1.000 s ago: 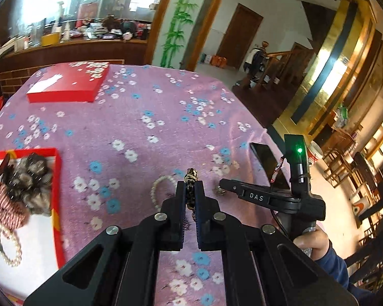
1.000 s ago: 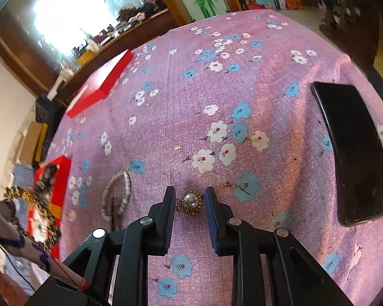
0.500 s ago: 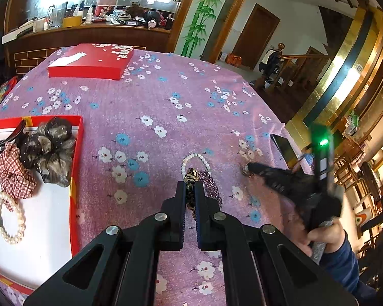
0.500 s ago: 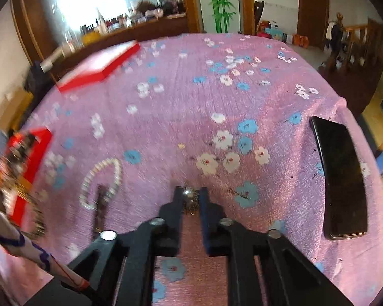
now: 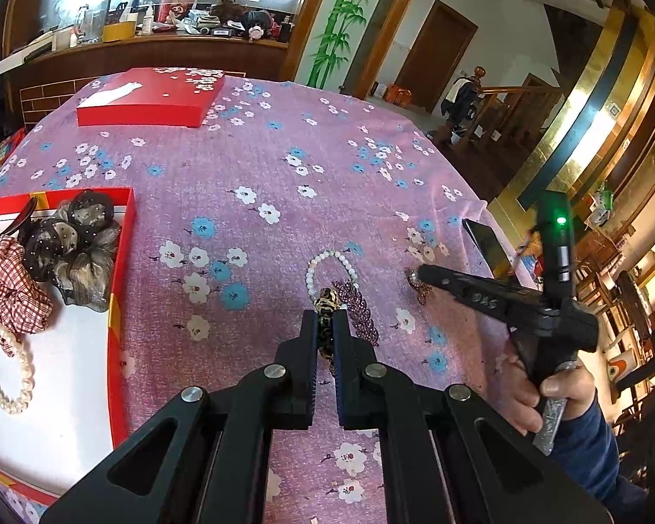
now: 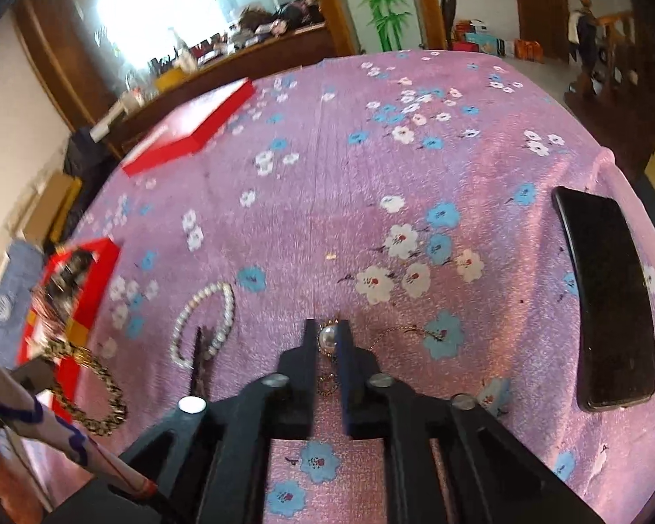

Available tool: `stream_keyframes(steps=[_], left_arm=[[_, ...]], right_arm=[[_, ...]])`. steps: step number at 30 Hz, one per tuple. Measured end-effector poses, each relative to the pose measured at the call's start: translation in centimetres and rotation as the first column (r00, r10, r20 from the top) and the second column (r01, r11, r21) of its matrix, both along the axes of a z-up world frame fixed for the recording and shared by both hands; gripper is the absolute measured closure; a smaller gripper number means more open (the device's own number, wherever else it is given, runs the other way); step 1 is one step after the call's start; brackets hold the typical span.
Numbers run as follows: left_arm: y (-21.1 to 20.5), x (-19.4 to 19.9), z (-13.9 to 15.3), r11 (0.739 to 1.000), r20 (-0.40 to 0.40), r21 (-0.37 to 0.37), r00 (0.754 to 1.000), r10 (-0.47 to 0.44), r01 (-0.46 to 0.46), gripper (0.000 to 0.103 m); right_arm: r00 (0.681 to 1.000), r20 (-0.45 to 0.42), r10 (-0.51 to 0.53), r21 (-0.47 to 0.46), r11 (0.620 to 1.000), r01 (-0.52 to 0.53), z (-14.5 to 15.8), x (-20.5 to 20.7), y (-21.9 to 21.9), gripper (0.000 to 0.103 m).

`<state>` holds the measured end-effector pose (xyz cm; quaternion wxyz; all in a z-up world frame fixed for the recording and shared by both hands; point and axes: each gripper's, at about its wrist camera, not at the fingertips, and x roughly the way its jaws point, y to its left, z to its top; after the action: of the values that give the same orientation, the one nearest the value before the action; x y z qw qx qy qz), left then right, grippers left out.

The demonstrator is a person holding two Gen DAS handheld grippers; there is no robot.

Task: Organize jewelry
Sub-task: 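Grasp the gold chain bracelet with the left tool while the right tool grasps the pearl brooch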

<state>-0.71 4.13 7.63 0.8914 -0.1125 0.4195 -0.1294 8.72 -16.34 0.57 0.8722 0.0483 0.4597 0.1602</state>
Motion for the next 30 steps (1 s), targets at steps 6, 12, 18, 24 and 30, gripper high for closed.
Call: stream_keyframes(steps=[6, 12, 18, 24, 30], left_arm=[[0.0, 0.1, -0.4, 1.000, -0.007, -0.009, 1.000, -0.007, 0.007, 0.097], [-0.1, 0.0, -0.5, 1.000, -0.004, -0.004, 1.000, -0.012, 0.012, 0.097], [0.2, 0.0, -0.1, 1.000, 0.005, -0.007, 1.000, -0.002, 0.002, 0.097], [0.1, -0.3, 0.7, 1.000, 0.020, -0.002, 1.000, 0.004, -0.004, 0.097], [-0.1, -1.0, 1.3, 1.000, 0.034, 0.006, 0.999, 0.004, -0.004, 0.097]], right_arm=[[0.999, 0.041, 0.031, -0.138, 0.990, -0.025, -0.6, -0.1, 1.5, 0.074], [0.997, 0.074, 0.023, -0.203, 0.979, -0.007, -0.6, -0.6, 1.8, 0.083], [0.989, 0.147, -0.017, -0.008, 1.000, 0.018, 2.2, -1.5, -0.7, 0.083], [0.980, 0.201, -0.001, 0.093, 0.996, -0.018, 4.1, -2.5, -0.8, 0.083], [0.976, 0.217, 0.010, 0.103, 0.994, -0.032, 4.4, -3.2, -0.5, 0.083]])
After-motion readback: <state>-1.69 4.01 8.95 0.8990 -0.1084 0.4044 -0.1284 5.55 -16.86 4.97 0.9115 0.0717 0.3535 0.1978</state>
